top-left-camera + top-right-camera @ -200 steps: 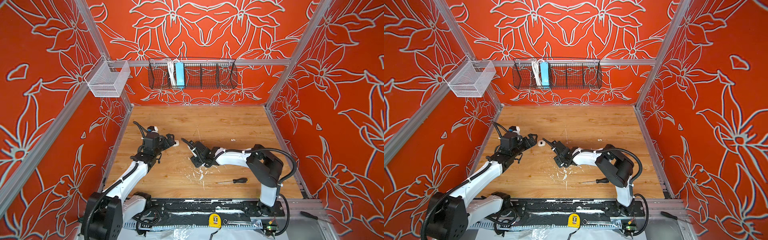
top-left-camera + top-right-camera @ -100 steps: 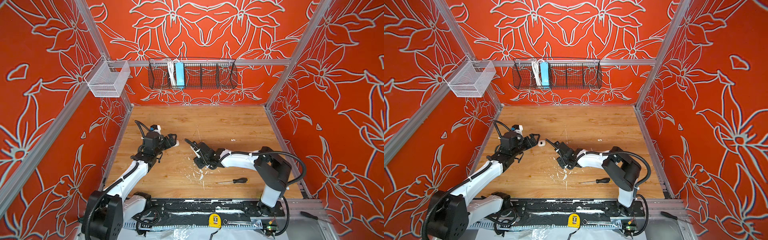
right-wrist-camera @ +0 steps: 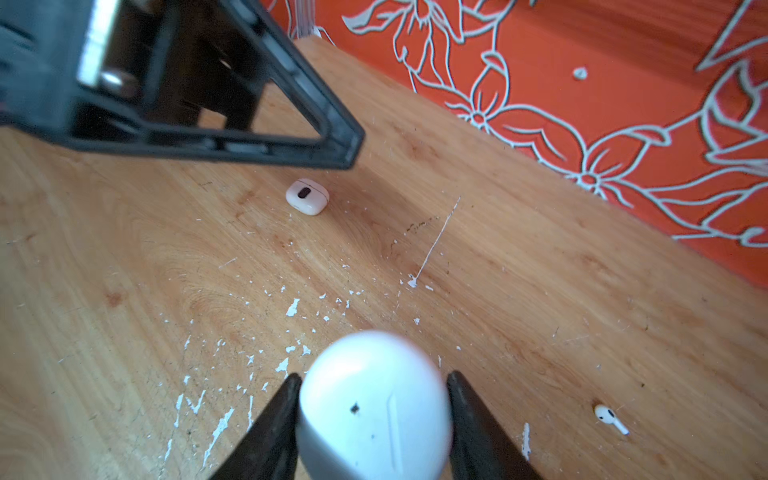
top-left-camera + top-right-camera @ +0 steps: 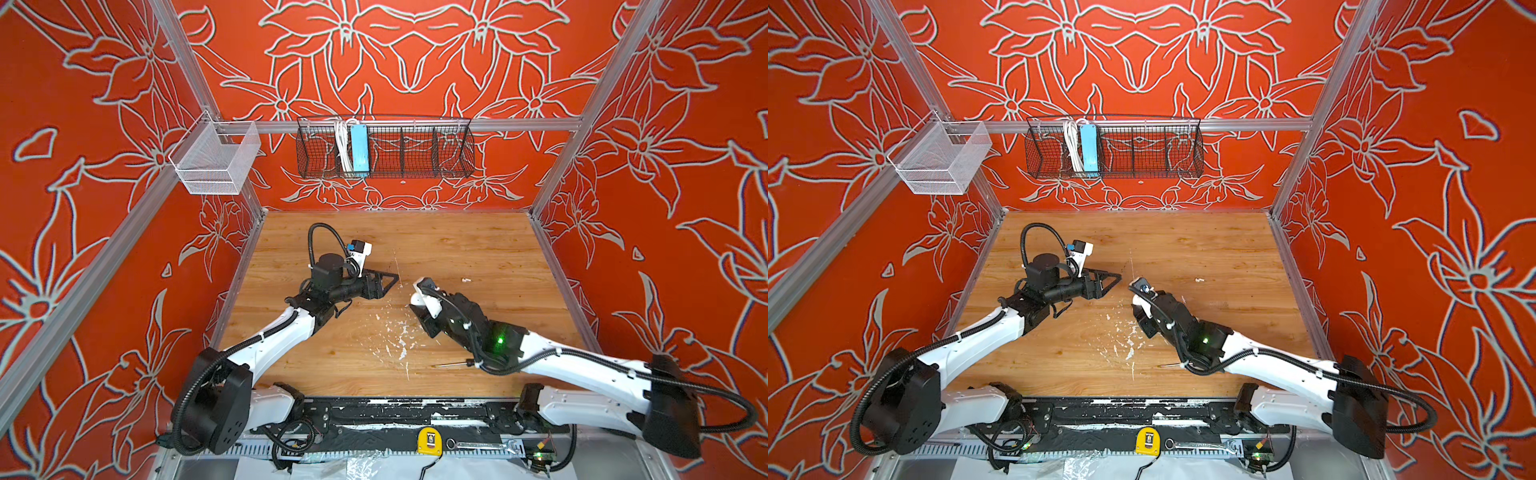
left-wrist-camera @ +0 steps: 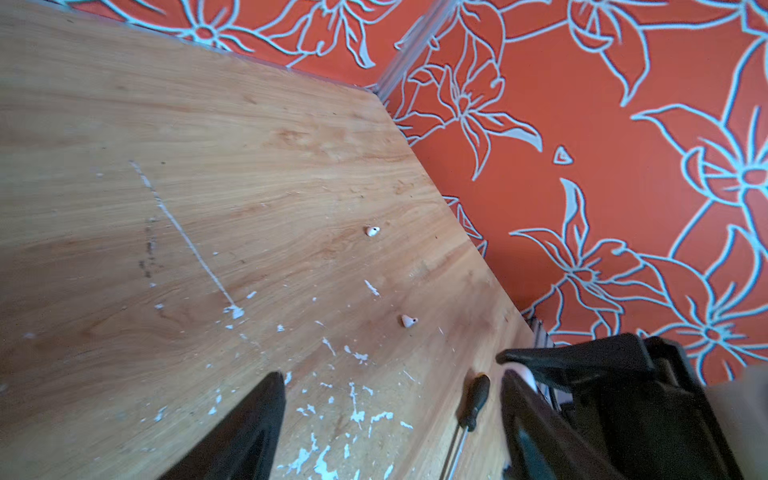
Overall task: Insert the wireless bluetooth earbuds into the charging case
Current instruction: 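Lift the round case with the right gripper while the left gripper approaches it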
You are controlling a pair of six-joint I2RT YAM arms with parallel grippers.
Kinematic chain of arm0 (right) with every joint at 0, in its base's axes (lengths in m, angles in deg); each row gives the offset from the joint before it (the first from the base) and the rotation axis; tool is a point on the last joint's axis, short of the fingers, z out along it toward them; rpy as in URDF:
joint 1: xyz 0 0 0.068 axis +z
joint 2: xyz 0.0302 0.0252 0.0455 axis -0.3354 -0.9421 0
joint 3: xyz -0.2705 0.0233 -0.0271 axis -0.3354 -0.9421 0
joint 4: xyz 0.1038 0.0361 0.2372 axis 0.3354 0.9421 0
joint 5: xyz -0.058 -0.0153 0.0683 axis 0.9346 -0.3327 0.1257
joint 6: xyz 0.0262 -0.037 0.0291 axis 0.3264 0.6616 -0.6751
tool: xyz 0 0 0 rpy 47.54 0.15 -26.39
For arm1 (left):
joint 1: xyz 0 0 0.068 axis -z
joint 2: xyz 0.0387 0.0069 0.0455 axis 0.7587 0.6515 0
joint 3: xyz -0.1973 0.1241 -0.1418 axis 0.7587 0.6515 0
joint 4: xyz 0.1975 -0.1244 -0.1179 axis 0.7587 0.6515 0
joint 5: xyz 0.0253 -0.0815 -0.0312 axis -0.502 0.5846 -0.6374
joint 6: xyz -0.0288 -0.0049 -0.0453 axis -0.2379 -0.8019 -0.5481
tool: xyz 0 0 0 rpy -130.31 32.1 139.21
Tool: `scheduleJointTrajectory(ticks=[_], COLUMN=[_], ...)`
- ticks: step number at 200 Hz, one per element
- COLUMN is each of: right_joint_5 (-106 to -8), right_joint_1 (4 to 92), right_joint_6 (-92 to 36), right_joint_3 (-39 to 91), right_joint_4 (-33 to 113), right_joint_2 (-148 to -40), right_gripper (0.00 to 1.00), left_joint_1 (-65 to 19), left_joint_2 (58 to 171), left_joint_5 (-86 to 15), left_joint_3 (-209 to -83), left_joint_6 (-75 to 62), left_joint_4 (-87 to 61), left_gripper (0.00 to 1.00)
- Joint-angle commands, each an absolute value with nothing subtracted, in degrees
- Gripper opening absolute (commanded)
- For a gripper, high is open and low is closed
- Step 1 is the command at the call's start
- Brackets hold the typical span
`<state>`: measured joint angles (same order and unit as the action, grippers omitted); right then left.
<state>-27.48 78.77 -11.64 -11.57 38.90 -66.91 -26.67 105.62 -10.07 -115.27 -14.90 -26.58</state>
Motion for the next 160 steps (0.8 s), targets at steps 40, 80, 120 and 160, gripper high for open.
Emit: scheduleJointTrajectory(ticks=[40,80,120,160], right_joint_5=[-21.2,-24.0,-25.1,-26.8], right_joint_1=[81.1,81.2,81.3,81.3], right_joint_6=[-3.0,0.9,5.1,9.3], right_joint_3=[-17.8,-21.5,-25.0,-26.0], right_joint_4=[29.7,23.5,17.5,13.5], right_joint_2=[-59.3,-56.8,-54.1,-52.9], right_gripper=[0.37,0.37,0.35,0.33], left_joint_1=[-23.0,-22.0,-21.1,-19.0], left_joint_2=[104.2,102.1,99.7,100.1], left_joint_5=[-4.5,-2.8,-2.7,-0.8], left_joint_3=[-116.2,-114.5,-113.5,-115.1], left_joint_6=[-9.7,-10.8,-9.6,-8.4], left_joint_4=[-29.9,-33.5,-33.8,-32.7], left_gripper=[0.76,0.71,0.65,0.65])
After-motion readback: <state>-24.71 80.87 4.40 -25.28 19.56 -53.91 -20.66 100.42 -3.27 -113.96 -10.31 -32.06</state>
